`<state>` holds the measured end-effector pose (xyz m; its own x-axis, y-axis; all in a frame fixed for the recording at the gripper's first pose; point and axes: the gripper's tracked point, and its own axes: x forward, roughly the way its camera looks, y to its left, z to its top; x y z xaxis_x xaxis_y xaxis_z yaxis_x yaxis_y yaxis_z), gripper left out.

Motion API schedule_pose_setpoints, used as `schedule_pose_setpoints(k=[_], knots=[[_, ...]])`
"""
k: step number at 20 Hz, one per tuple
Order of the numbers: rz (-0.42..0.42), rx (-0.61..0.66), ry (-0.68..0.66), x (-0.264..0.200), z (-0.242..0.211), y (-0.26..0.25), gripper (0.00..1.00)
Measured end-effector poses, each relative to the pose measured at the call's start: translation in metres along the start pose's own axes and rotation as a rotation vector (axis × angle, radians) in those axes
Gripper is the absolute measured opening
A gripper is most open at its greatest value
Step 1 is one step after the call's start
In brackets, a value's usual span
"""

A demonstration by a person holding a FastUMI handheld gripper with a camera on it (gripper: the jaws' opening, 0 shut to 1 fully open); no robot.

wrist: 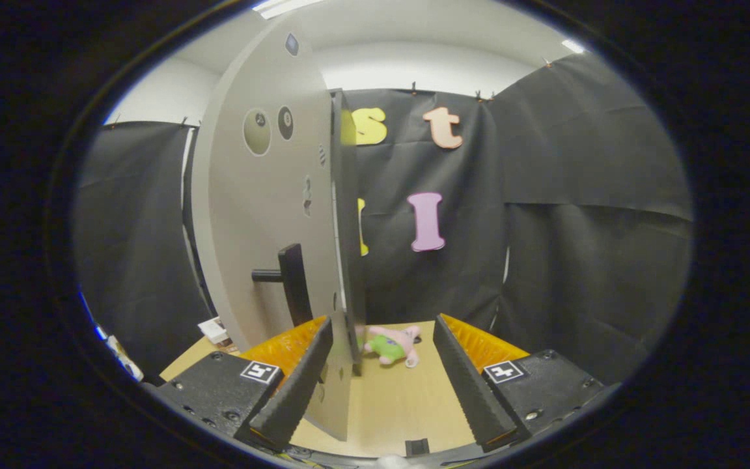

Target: Open the shoe cabinet door, grab the shoes and put them into the shoe cabinet, then close the shoe cabinet door.

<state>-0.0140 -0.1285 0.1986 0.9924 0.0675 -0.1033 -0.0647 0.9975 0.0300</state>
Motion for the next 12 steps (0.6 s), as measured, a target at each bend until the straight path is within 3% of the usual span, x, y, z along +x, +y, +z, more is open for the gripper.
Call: schedule_pose_setpoints(k=[6, 12], knots=[[0.135, -0.018, 0.005, 0.012, -0.003, 0.034, 0.96], [0.239, -0.042, 0.004, 0.016, -0.005, 0.108, 0.96]])
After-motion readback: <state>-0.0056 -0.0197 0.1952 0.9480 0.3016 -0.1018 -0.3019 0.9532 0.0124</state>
